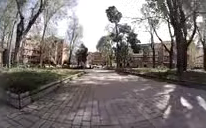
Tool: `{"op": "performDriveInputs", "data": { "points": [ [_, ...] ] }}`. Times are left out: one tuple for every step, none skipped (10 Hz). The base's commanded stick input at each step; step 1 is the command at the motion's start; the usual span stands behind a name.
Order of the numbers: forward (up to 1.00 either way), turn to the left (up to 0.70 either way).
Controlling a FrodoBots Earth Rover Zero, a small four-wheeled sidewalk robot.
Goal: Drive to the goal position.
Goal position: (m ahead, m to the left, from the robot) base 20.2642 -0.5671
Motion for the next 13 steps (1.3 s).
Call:
{"op": "performDriveInputs", "data": {
  "points": [
    [0.70,0.00],
    [0.70,0.00],
    [0.70,0.00],
    [0.70,0.00],
    [0.70,0.00],
    [0.70,0.00],
    [0.70,0.00],
    [0.70,0.00],
    [0.70,0.00],
    [0.70,0.00],
    [0.70,0.00],
    [0.70,0.00],
    [0.70,0.00]
  ]
}}
